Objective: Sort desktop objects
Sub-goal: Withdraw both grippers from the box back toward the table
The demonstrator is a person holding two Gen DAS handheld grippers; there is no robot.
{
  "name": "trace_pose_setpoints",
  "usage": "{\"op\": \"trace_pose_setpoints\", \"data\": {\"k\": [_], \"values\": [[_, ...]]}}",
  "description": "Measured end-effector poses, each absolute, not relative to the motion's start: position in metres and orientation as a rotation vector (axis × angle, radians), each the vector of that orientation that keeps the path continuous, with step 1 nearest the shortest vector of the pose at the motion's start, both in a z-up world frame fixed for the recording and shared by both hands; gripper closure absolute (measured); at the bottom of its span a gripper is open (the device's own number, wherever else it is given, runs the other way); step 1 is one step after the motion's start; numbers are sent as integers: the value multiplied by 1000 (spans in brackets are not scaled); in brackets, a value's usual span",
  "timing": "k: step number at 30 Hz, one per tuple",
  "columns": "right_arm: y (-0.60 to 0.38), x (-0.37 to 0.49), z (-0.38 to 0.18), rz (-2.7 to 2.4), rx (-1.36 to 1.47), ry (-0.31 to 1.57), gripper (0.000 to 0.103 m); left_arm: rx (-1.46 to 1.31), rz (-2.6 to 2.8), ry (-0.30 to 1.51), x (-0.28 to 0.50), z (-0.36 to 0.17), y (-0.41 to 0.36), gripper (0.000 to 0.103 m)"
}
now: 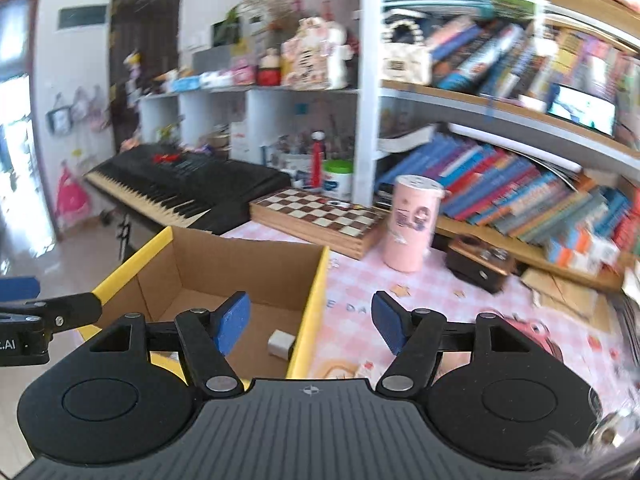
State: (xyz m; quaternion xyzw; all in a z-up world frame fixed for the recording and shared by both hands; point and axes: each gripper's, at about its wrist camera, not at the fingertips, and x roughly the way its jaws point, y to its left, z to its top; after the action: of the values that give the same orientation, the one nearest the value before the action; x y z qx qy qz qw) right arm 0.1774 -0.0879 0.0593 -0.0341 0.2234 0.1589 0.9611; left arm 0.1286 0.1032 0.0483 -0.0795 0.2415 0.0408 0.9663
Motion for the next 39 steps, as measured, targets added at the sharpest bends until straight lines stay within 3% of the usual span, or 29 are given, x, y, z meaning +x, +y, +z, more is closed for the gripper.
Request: {"op": "trace_pose_setpoints", "data": {"k": [19,39], "values": [[-83,48,17,103,27,467,31,-121,115,492,30,23,103,5],[-82,2,-10,7,-6,605,20,-108,30,620,5,-1,97,5]]}}
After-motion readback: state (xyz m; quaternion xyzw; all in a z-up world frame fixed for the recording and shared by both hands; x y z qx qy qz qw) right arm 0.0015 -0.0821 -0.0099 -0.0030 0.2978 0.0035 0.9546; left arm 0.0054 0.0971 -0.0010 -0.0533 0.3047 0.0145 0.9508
